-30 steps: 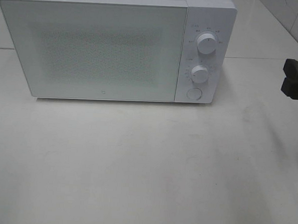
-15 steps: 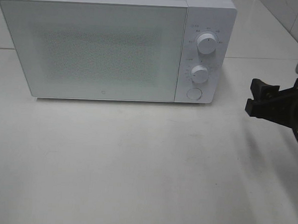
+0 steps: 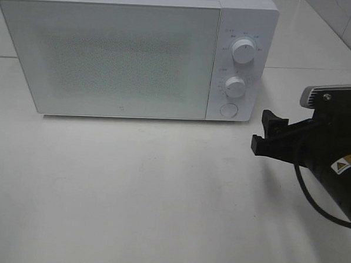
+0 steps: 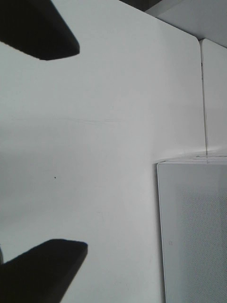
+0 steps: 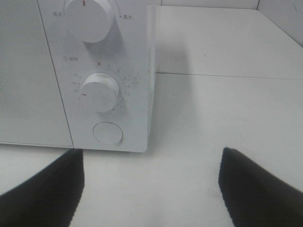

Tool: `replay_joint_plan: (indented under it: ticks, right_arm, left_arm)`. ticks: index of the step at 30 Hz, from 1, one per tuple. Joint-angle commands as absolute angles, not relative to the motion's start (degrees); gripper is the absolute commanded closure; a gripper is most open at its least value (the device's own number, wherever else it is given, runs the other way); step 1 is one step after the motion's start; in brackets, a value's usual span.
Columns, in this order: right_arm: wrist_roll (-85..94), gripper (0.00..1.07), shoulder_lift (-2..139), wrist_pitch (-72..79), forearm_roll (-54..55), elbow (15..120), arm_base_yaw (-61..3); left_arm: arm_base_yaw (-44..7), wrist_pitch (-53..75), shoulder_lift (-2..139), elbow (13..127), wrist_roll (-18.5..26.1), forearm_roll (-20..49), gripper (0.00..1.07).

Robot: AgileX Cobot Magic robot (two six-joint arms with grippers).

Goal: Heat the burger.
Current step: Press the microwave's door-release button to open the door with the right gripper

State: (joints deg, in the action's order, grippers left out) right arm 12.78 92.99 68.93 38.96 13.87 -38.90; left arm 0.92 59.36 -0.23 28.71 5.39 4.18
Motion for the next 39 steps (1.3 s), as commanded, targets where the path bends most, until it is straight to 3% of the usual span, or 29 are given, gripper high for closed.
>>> replay_joint_plan:
  ticks: [1,13,22,39]
  right_arm:
    - [15.9,0.31,95.0,70.1,45.2,16.3,-43.6]
    - [17.6,0.31,98.2,68.2,52.0,21.0,-51.0]
    - [9.6,0.32,98.2,66.9,52.1,21.4,-51.1]
    - [-47.0,0.34,98.2,60.9,51.5,21.4,-51.1]
  left_arm:
    - [1.0,59.0,-1.6,28.6,5.4,4.5,0.09]
    - [1.0,59.0,-1.6,28.6,5.4,4.5,0.09]
    - [1.0,59.0,-1.6,28.6,5.4,4.5,0.09]
    - [1.0,59.0,-1.6,28.6,5.4,4.5,0.09]
